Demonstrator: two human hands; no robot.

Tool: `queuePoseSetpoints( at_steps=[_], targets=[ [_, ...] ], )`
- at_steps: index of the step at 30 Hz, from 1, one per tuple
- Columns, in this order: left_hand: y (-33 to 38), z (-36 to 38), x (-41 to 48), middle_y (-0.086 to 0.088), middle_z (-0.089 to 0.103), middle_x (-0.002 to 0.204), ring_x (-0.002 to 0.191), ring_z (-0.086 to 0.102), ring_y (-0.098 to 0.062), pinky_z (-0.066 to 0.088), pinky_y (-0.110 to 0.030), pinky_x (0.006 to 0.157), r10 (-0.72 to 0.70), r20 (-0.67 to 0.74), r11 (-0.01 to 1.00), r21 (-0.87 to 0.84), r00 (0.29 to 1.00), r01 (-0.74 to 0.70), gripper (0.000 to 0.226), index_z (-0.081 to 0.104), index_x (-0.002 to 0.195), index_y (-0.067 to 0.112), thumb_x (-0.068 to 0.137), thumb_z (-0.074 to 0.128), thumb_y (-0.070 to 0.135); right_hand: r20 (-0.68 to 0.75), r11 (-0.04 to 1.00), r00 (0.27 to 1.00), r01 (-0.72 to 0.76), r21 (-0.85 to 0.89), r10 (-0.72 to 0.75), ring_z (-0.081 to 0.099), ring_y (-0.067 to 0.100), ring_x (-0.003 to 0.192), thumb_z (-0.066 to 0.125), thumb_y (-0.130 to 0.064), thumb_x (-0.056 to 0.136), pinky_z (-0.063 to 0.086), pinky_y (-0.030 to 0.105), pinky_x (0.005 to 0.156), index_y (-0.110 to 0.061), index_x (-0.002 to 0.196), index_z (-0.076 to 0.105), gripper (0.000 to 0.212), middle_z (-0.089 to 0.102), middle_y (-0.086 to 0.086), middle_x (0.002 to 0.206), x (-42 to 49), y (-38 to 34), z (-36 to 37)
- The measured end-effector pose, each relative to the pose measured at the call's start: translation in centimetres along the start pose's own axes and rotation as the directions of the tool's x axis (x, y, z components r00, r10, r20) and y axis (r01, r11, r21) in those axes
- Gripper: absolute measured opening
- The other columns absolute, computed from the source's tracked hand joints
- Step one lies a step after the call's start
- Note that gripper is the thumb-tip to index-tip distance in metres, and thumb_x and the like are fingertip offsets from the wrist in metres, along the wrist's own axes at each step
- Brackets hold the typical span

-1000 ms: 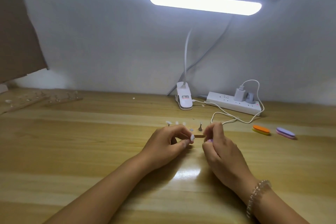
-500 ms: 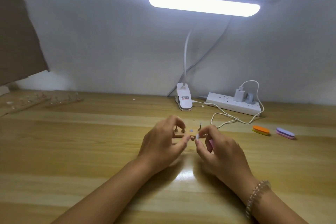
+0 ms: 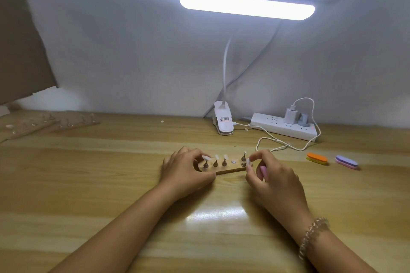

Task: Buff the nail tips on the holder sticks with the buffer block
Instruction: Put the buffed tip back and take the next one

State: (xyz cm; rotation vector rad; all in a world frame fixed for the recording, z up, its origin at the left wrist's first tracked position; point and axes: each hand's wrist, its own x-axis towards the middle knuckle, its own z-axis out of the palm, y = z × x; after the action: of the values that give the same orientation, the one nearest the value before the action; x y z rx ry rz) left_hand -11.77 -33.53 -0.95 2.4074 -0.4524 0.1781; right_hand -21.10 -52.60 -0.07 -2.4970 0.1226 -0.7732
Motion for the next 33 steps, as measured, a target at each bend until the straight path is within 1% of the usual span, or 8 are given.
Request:
queuePoseSetpoints(
  at_steps=[4, 8, 14, 19, 23, 27, 30, 33],
  targets=[
    [0.7, -0.2, -0.6, 0.015, 0.049, 0.101, 0.102, 0.054, -0.010, 0.044, -0.037, 0.099, 0.105, 0.022, 0.992, -0.070, 0.994, -0.103, 0.037, 0.059, 0.103, 0.041, 0.068, 0.073, 0.040, 0.006, 1.000, 1.000, 0.004, -0.005, -0.004, 0.050, 0.008, 0.056, 0.064, -0.028, 0.087, 0.035, 0.029, 0.051, -0.033, 0.090, 0.054, 0.012, 0.048, -0.010, 0.055, 0.0, 0.0, 0.0],
    [1.0, -0.3, -0.9, 0.010, 0.050, 0.100, 0.100, 0.053, -0.012, 0.048, -0.039, 0.095, 0.161, 0.011, 0.985, -0.059, 0.987, -0.160, 0.038, 0.061, 0.105, 0.034, 0.071, 0.076, 0.031, 0.017, 1.000, 1.000, 0.002, -0.012, -0.001, 0.050, 0.008, 0.057, 0.065, -0.031, 0.087, 0.033, 0.029, 0.052, -0.034, 0.091, 0.053, 0.013, 0.048, -0.011, 0.056, 0.0, 0.0, 0.1],
    [1.1, -0.1, -1.2, 0.013, 0.047, 0.099, 0.098, 0.052, -0.009, 0.050, -0.037, 0.091, 0.249, -0.027, 0.968, -0.024, 0.968, -0.250, 0.040, 0.059, 0.105, 0.033, 0.068, 0.074, 0.032, 0.030, 1.000, 1.000, 0.004, -0.024, -0.004, 0.048, -0.001, 0.059, 0.064, -0.033, 0.088, 0.033, 0.028, 0.052, -0.037, 0.091, 0.051, 0.014, 0.053, -0.014, 0.061, -0.1, -0.2, 0.0],
    [1.1, 0.0, -1.1, 0.015, 0.047, 0.098, 0.097, 0.052, -0.010, 0.050, -0.035, 0.089, 0.242, -0.025, 0.970, -0.022, 0.970, -0.243, 0.039, 0.059, 0.104, 0.033, 0.067, 0.074, 0.034, 0.048, 1.000, 0.999, -0.006, -0.026, 0.008, 0.046, 0.000, 0.059, 0.064, -0.033, 0.088, 0.035, 0.028, 0.056, -0.036, 0.101, 0.052, 0.017, 0.051, -0.014, 0.061, 0.0, -0.1, 0.1],
    [1.0, 0.0, -1.1, 0.015, 0.048, 0.098, 0.096, 0.052, -0.010, 0.049, -0.034, 0.089, 0.216, -0.009, 0.976, -0.024, 0.976, -0.217, 0.038, 0.059, 0.104, 0.034, 0.069, 0.073, 0.036, 0.016, 0.996, 0.996, -0.084, -0.028, 0.084, 0.050, 0.017, 0.065, 0.062, -0.032, 0.089, 0.037, 0.031, 0.060, -0.033, 0.113, 0.050, 0.027, 0.049, -0.016, 0.063, 0.2, 0.2, 0.1],
    [1.0, 0.0, -1.1, 0.015, 0.048, 0.098, 0.095, 0.052, -0.008, 0.048, -0.031, 0.088, 0.212, 0.001, 0.977, -0.032, 0.977, -0.212, 0.040, 0.058, 0.103, 0.036, 0.065, 0.066, 0.043, 0.007, 0.991, 0.991, -0.132, -0.017, 0.133, 0.054, 0.021, 0.068, 0.059, -0.031, 0.093, 0.039, 0.033, 0.060, -0.032, 0.101, 0.055, 0.009, 0.051, -0.013, 0.063, 0.3, 0.7, 0.1],
    [1.1, 0.0, -1.2, 0.016, 0.048, 0.098, 0.095, 0.051, -0.008, 0.047, -0.030, 0.087, 0.209, 0.002, 0.977, -0.027, 0.978, -0.209, 0.042, 0.057, 0.103, 0.037, 0.062, 0.061, 0.047, 0.008, 0.992, 0.992, -0.129, -0.007, 0.129, 0.056, 0.021, 0.071, 0.059, -0.033, 0.093, 0.041, 0.032, 0.061, -0.032, 0.098, 0.055, 0.007, 0.051, -0.014, 0.063, 0.4, 0.7, 0.1],
    [0.9, 0.1, -1.1, 0.016, 0.048, 0.099, 0.096, 0.051, -0.007, 0.046, -0.028, 0.087, 0.203, 0.004, 0.979, -0.023, 0.979, -0.203, 0.040, 0.057, 0.103, 0.038, 0.064, 0.064, 0.045, 0.010, 0.992, 0.992, -0.123, 0.006, 0.123, 0.056, 0.019, 0.070, 0.060, -0.034, 0.093, 0.041, 0.032, 0.061, -0.032, 0.098, 0.055, 0.007, 0.050, -0.013, 0.063, 0.5, 0.8, 0.1]
  ],
)
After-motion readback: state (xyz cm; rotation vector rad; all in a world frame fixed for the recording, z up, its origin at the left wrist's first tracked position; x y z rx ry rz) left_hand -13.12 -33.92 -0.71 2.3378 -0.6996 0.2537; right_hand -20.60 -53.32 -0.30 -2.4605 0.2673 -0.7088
